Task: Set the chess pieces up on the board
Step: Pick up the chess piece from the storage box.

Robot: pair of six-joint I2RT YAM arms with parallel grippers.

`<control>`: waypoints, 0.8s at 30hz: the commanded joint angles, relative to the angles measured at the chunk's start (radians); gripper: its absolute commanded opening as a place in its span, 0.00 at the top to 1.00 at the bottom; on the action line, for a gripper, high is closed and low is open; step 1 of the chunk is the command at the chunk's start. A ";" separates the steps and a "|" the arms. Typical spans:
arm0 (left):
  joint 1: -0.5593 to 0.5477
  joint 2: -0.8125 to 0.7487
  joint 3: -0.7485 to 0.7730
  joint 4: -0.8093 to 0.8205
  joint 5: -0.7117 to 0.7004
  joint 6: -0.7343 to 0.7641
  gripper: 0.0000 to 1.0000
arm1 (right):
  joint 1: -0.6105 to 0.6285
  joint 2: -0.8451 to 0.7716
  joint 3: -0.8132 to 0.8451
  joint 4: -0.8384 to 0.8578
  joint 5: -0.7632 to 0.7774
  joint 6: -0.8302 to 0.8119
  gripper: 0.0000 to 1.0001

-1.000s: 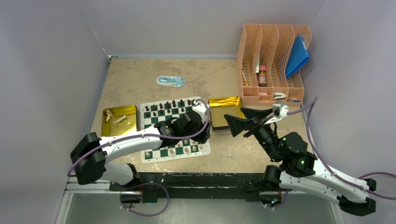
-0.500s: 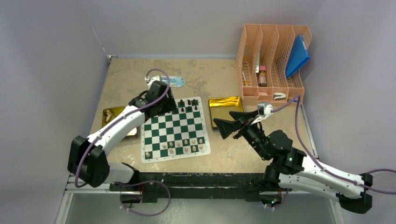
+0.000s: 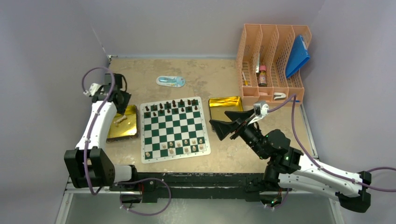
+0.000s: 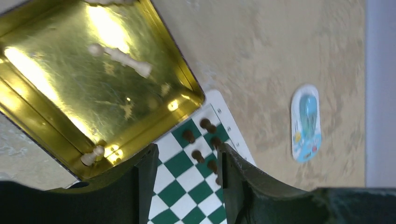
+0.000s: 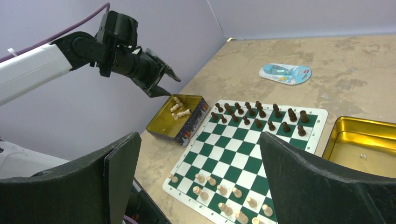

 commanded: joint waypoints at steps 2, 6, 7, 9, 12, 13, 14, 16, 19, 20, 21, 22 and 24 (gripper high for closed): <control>0.159 0.035 -0.027 0.000 0.069 -0.179 0.53 | 0.002 0.025 0.029 0.070 -0.003 -0.040 0.01; 0.235 0.089 -0.063 0.017 0.121 -0.260 0.57 | 0.001 0.052 0.058 0.060 -0.016 -0.057 0.01; 0.243 0.111 -0.064 0.015 0.126 -0.275 0.57 | 0.002 0.058 0.064 0.057 -0.016 -0.062 0.01; 0.257 0.152 -0.057 -0.003 0.126 -0.303 0.58 | 0.001 0.068 0.068 0.058 -0.009 -0.070 0.01; 0.269 0.191 -0.059 -0.015 0.096 -0.347 0.63 | 0.002 0.073 0.060 0.076 0.002 -0.079 0.01; 0.271 0.196 -0.066 -0.003 0.092 -0.358 0.64 | 0.002 0.074 0.056 0.083 0.003 -0.083 0.01; 0.272 0.200 -0.076 0.012 0.090 -0.365 0.65 | 0.001 0.075 0.053 0.089 0.003 -0.088 0.01; 0.272 0.210 -0.103 0.043 0.091 -0.369 0.66 | 0.002 0.078 0.049 0.097 0.007 -0.095 0.01; 0.276 0.243 -0.105 0.045 0.071 -0.383 0.66 | 0.001 0.084 0.054 0.096 0.009 -0.098 0.01; 0.280 0.256 -0.101 0.046 0.067 -0.384 0.66 | 0.001 0.085 0.056 0.094 0.009 -0.097 0.01; 0.281 0.265 -0.098 0.048 0.061 -0.386 0.66 | 0.001 0.086 0.058 0.093 0.008 -0.098 0.01; 0.281 0.274 -0.094 0.051 0.052 -0.386 0.66 | 0.002 0.085 0.058 0.093 0.008 -0.099 0.01; 0.281 0.286 -0.086 0.053 0.042 -0.391 0.66 | 0.002 0.085 0.060 0.092 0.008 -0.099 0.01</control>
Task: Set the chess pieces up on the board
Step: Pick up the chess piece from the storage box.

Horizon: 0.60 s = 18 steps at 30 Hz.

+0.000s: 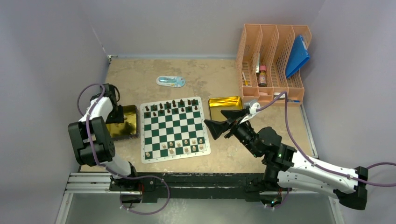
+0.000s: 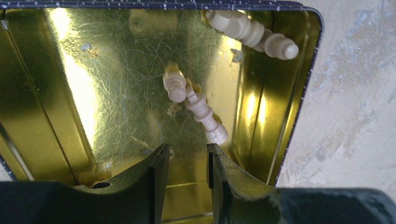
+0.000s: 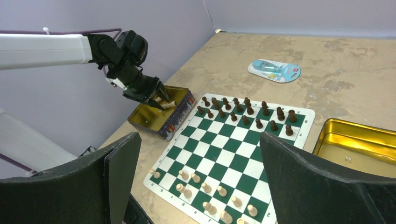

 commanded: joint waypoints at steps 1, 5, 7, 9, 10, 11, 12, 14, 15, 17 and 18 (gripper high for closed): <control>0.011 0.025 0.020 0.033 -0.051 -0.030 0.66 | 0.002 -0.002 0.046 0.054 0.006 -0.020 0.01; 0.016 0.044 0.027 0.038 -0.077 -0.030 0.66 | 0.001 -0.002 0.045 0.051 0.006 -0.016 0.01; 0.018 0.055 0.034 0.044 -0.082 -0.025 0.65 | 0.001 -0.003 0.045 0.049 0.006 -0.015 0.01; 0.019 0.067 0.048 0.049 -0.083 -0.011 0.64 | 0.002 -0.002 0.043 0.048 0.013 -0.013 0.01; 0.019 0.072 0.056 0.045 -0.084 -0.007 0.64 | 0.002 -0.002 0.041 0.049 0.015 -0.010 0.01; 0.019 0.077 0.062 0.041 -0.085 -0.007 0.63 | 0.002 -0.001 0.038 0.053 0.015 -0.009 0.01; 0.019 0.080 0.066 0.039 -0.087 -0.009 0.62 | 0.002 0.003 0.036 0.057 0.015 -0.007 0.01; 0.019 0.086 0.066 0.042 -0.088 -0.013 0.62 | 0.001 0.008 0.035 0.064 0.013 -0.006 0.01; 0.019 0.089 0.062 0.047 -0.086 -0.015 0.62 | 0.001 0.012 0.037 0.064 0.012 -0.006 0.01; 0.019 0.091 0.049 0.069 -0.077 -0.016 0.61 | 0.001 0.022 0.042 0.061 0.010 -0.005 0.01; 0.019 0.091 0.042 0.082 -0.068 -0.016 0.61 | 0.002 0.025 0.043 0.060 0.009 -0.007 0.01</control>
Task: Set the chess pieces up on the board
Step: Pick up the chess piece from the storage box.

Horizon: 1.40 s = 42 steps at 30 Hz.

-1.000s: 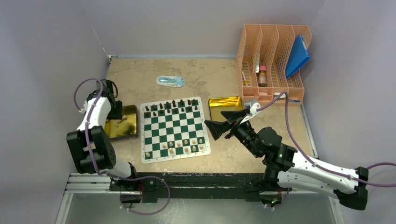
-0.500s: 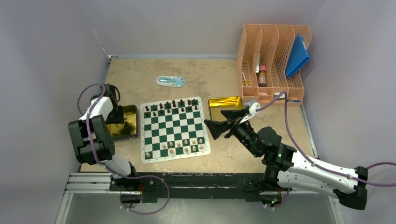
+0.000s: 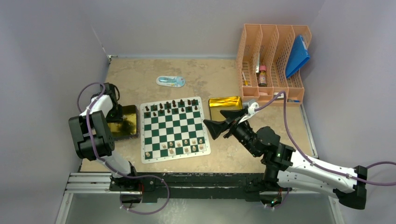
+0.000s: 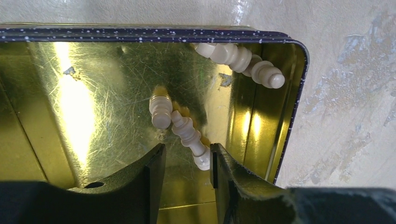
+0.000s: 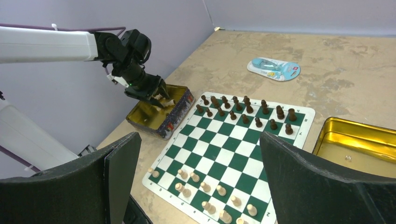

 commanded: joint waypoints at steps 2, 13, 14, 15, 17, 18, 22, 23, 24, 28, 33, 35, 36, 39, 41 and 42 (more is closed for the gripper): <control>0.008 0.007 0.005 0.061 0.007 -0.004 0.60 | 0.002 0.020 0.047 0.055 0.006 -0.007 0.01; 0.008 0.033 0.004 0.035 0.046 -0.023 0.60 | 0.001 0.023 0.054 0.054 0.006 0.007 0.01; 0.008 0.035 0.002 0.035 0.047 -0.024 0.60 | 0.001 0.021 0.055 0.052 0.007 0.008 0.01; 0.008 0.036 0.002 0.030 0.049 -0.028 0.60 | 0.001 0.018 0.056 0.050 0.007 0.009 0.01; 0.008 0.041 0.000 0.024 0.058 -0.030 0.62 | 0.002 0.015 0.056 0.050 0.007 0.011 0.01; 0.008 0.044 -0.002 0.020 0.060 -0.034 0.62 | 0.001 0.012 0.056 0.049 0.006 0.012 0.01; 0.008 0.047 -0.010 0.008 0.071 -0.044 0.66 | 0.002 0.004 0.056 0.046 0.006 0.020 0.01; 0.008 0.044 -0.012 0.007 0.074 -0.045 0.67 | 0.002 0.003 0.054 0.046 0.006 0.022 0.01; 0.008 0.043 -0.015 0.008 0.077 -0.044 0.67 | 0.001 0.001 0.054 0.044 0.006 0.023 0.01; 0.008 0.031 -0.036 0.019 0.095 -0.038 0.69 | 0.002 -0.005 0.053 0.034 0.006 0.033 0.01; 0.008 0.026 -0.063 0.021 0.130 -0.058 0.79 | 0.002 -0.025 0.050 0.031 0.007 0.042 0.01; 0.008 0.023 -0.057 0.005 0.131 -0.057 0.85 | 0.002 -0.033 0.050 0.029 0.009 0.042 0.01; 0.008 0.018 -0.053 -0.004 0.130 -0.057 0.86 | 0.002 -0.037 0.050 0.028 0.010 0.045 0.01; 0.008 -0.017 -0.036 -0.030 0.116 -0.045 0.88 | 0.002 -0.045 0.050 0.023 0.011 0.052 0.01; 0.008 -0.053 -0.029 -0.046 0.105 -0.038 0.88 | 0.002 -0.045 0.043 0.026 0.011 0.060 0.01; 0.008 -0.077 -0.029 -0.050 0.098 -0.035 0.88 | 0.002 -0.044 0.039 0.028 -0.003 0.063 0.01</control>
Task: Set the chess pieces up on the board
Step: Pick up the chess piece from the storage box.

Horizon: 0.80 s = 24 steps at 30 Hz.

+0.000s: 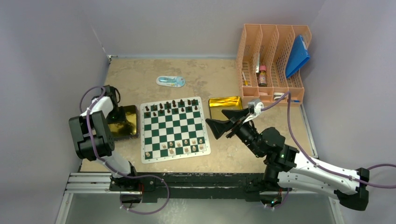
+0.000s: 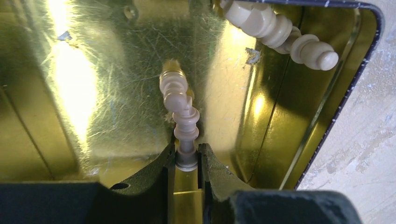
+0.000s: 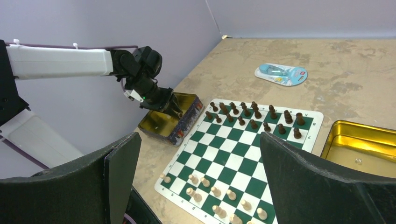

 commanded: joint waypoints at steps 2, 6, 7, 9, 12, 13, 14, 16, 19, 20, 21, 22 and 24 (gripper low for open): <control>0.004 -0.141 0.001 -0.069 -0.039 0.010 0.88 | 0.002 -0.004 0.028 0.027 -0.023 0.025 0.01; 0.004 -0.253 0.001 -0.074 -0.087 0.049 0.89 | 0.001 0.030 0.057 -0.014 -0.023 0.051 0.01; 0.004 -0.284 0.001 -0.067 -0.098 0.066 0.89 | 0.002 0.039 0.064 -0.019 -0.026 0.058 0.01; 0.004 -0.344 0.001 -0.045 -0.115 0.117 0.90 | 0.001 0.057 0.074 -0.023 -0.030 0.068 0.01; 0.004 -0.435 -0.011 0.068 -0.108 0.257 0.92 | 0.001 0.080 0.080 -0.014 -0.034 0.072 0.01; 0.004 -0.465 -0.019 0.119 -0.092 0.322 0.92 | 0.002 0.088 0.080 -0.012 -0.031 0.075 0.01; 0.004 -0.494 -0.031 0.164 -0.074 0.381 0.92 | 0.001 0.099 0.081 -0.011 -0.027 0.083 0.01; 0.003 -0.551 -0.060 0.272 -0.017 0.498 0.93 | 0.002 0.129 0.096 -0.012 -0.032 0.082 0.01; 0.002 -0.629 -0.110 0.422 0.139 0.655 0.95 | 0.002 0.201 0.155 -0.070 -0.036 0.078 0.01; -0.005 -0.650 -0.122 0.461 0.193 0.694 0.95 | 0.002 0.222 0.176 -0.089 -0.042 0.073 0.01; -0.016 -0.663 -0.132 0.488 0.235 0.729 0.96 | 0.001 0.242 0.191 -0.101 -0.047 0.066 0.01; -0.030 -0.668 -0.140 0.513 0.274 0.748 0.96 | 0.002 0.256 0.200 -0.106 -0.053 0.060 0.01; -0.060 -0.667 -0.161 0.580 0.370 0.784 0.97 | 0.002 0.279 0.208 -0.094 -0.060 0.046 0.01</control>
